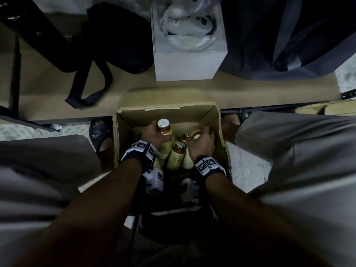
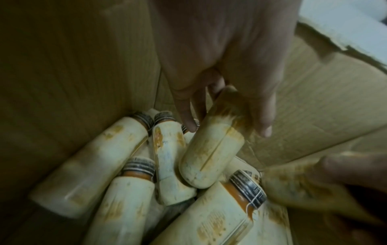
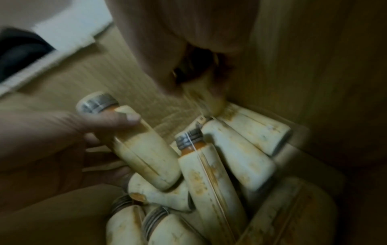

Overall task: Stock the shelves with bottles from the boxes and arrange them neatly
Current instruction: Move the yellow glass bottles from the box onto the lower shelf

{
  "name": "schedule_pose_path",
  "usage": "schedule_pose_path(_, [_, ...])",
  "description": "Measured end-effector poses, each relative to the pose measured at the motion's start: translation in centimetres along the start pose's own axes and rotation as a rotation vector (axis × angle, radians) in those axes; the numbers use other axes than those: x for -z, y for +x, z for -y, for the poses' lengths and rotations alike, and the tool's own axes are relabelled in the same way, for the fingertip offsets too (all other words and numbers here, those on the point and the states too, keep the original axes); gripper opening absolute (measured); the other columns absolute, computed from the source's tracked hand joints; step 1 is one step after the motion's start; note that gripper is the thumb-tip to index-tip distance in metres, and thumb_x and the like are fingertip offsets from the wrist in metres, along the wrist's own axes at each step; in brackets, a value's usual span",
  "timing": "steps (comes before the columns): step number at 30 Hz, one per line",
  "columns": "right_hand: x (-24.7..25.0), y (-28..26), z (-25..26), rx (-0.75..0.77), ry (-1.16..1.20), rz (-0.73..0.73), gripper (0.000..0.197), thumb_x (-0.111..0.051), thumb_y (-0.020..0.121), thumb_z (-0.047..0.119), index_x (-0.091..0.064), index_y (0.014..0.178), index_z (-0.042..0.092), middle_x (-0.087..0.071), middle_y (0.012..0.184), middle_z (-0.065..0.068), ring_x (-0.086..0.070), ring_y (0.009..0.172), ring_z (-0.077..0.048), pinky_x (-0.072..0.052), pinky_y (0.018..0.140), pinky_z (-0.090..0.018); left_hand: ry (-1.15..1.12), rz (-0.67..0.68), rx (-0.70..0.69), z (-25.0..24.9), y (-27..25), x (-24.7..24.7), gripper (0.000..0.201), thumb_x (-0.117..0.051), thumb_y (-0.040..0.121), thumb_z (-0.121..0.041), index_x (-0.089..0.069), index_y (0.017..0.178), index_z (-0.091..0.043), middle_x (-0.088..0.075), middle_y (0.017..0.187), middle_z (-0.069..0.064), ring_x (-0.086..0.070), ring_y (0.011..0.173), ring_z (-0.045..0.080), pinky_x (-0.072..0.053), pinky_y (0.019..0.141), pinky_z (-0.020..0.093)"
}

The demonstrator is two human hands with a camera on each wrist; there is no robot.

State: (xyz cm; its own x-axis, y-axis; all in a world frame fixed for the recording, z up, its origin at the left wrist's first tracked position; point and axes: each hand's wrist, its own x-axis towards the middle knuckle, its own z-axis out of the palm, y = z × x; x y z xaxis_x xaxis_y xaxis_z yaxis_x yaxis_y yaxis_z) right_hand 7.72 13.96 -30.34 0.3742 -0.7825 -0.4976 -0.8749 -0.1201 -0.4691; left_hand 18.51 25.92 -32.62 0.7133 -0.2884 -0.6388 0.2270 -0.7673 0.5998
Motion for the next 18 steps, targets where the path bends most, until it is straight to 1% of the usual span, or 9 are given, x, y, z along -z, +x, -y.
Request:
schedule_pose_path(3, [-0.2, 0.4, 0.2, 0.060, 0.084, -0.071, 0.060, -0.082, 0.072, 0.022, -0.052, 0.123, 0.014, -0.053, 0.131, -0.010, -0.051, 0.122, -0.033, -0.042, 0.099, -0.040, -0.055, 0.043, -0.020, 0.2, 0.4, -0.7, 0.068, -0.087, 0.066, -0.022, -0.055, 0.126, -0.016, -0.066, 0.122, 0.005, -0.059, 0.114, 0.024, -0.046, 0.100, 0.037])
schedule_pose_path(5, [-0.2, 0.6, 0.6, 0.070, 0.210, -0.143, 0.057, -0.082, 0.068, 0.019, -0.054, 0.116, 0.012, -0.060, 0.121, -0.010, -0.057, 0.113, -0.032, -0.045, 0.093, -0.036, -0.053, 0.047, -0.033, 0.2, 0.5, -1.1, 0.065, -0.086, 0.067, -0.023, -0.056, 0.124, -0.017, -0.067, 0.119, 0.004, -0.060, 0.110, 0.022, -0.044, 0.092, 0.029])
schedule_pose_path(6, [-0.2, 0.6, 0.8, 0.080, 0.258, -0.175, 0.056, -0.082, 0.067, 0.019, -0.054, 0.115, 0.012, -0.061, 0.118, -0.011, -0.059, 0.111, -0.032, -0.045, 0.092, -0.034, -0.056, 0.047, -0.036, 0.2, 0.6, -1.2, 0.063, -0.085, 0.068, -0.023, -0.056, 0.123, -0.016, -0.067, 0.118, 0.004, -0.060, 0.108, 0.021, -0.041, 0.088, 0.026])
schedule_pose_path(8, [-0.1, 0.7, 1.0, 0.108, 0.269, -0.195, 0.054, -0.081, 0.068, 0.022, -0.057, 0.116, 0.012, -0.059, 0.118, -0.012, -0.059, 0.109, -0.032, -0.046, 0.091, -0.034, -0.074, 0.047, -0.032, 0.0, 0.7, -1.4, 0.061, -0.084, 0.070, -0.023, -0.056, 0.124, -0.015, -0.067, 0.117, 0.003, -0.060, 0.109, 0.022, -0.038, 0.085, 0.024])
schedule_pose_path(10, [0.0, 1.0, 0.9, 0.115, 0.231, -0.156, 0.052, -0.080, 0.071, 0.026, -0.059, 0.117, 0.014, -0.058, 0.118, -0.013, -0.058, 0.109, -0.033, -0.044, 0.090, -0.033, -0.064, 0.036, -0.015, -0.2, 0.8, -1.4, 0.060, -0.083, 0.072, -0.027, -0.055, 0.123, -0.014, -0.066, 0.117, 0.004, -0.060, 0.109, 0.024, -0.038, 0.084, 0.025])
schedule_pose_path(12, [-0.2, 1.3, 0.3, 0.096, 0.194, -0.075, 0.052, -0.079, 0.073, 0.029, -0.059, 0.119, 0.016, -0.060, 0.118, -0.013, -0.058, 0.112, -0.033, -0.043, 0.089, -0.032, -0.058, 0.025, 0.005, -0.2, 0.9, -1.4, 0.060, -0.082, 0.073, -0.030, -0.054, 0.123, -0.013, -0.065, 0.119, 0.006, -0.060, 0.110, 0.025, -0.039, 0.084, 0.026])
schedule_pose_path(14, [-0.7, 1.5, -0.5, 0.087, 0.156, 0.008, 0.058, -0.079, 0.073, 0.031, -0.055, 0.124, 0.017, -0.063, 0.120, -0.011, -0.058, 0.115, -0.033, -0.047, 0.094, -0.036, -0.076, 0.024, 0.010, 0.0, 0.8, -1.4, 0.059, -0.082, 0.073, -0.030, -0.055, 0.123, -0.012, -0.066, 0.119, 0.007, -0.060, 0.111, 0.026, -0.040, 0.086, 0.027])
schedule_pose_path(16, [-1.1, 1.7, -1.2, 0.064, 0.156, 0.070, 0.066, -0.081, 0.071, 0.028, -0.048, 0.128, 0.020, -0.064, 0.122, -0.007, -0.058, 0.116, -0.031, -0.049, 0.097, -0.041, -0.099, 0.036, 0.001, 0.2, 0.7, -1.3, 0.060, -0.082, 0.074, -0.026, -0.055, 0.125, -0.010, -0.066, 0.120, 0.008, -0.060, 0.111, 0.026, -0.042, 0.089, 0.028])
schedule_pose_path(18, [-1.3, 1.8, -1.9, 0.019, 0.223, 0.132, 0.071, -0.084, 0.071, 0.022, -0.044, 0.129, 0.025, -0.064, 0.124, -0.003, -0.059, 0.117, -0.028, -0.047, 0.100, -0.038, -0.127, 0.058, -0.007, 0.3, 0.3, -1.1, 0.062, -0.082, 0.075, -0.023, -0.053, 0.128, -0.010, -0.065, 0.122, 0.008, -0.059, 0.113, 0.026, -0.042, 0.092, 0.028])
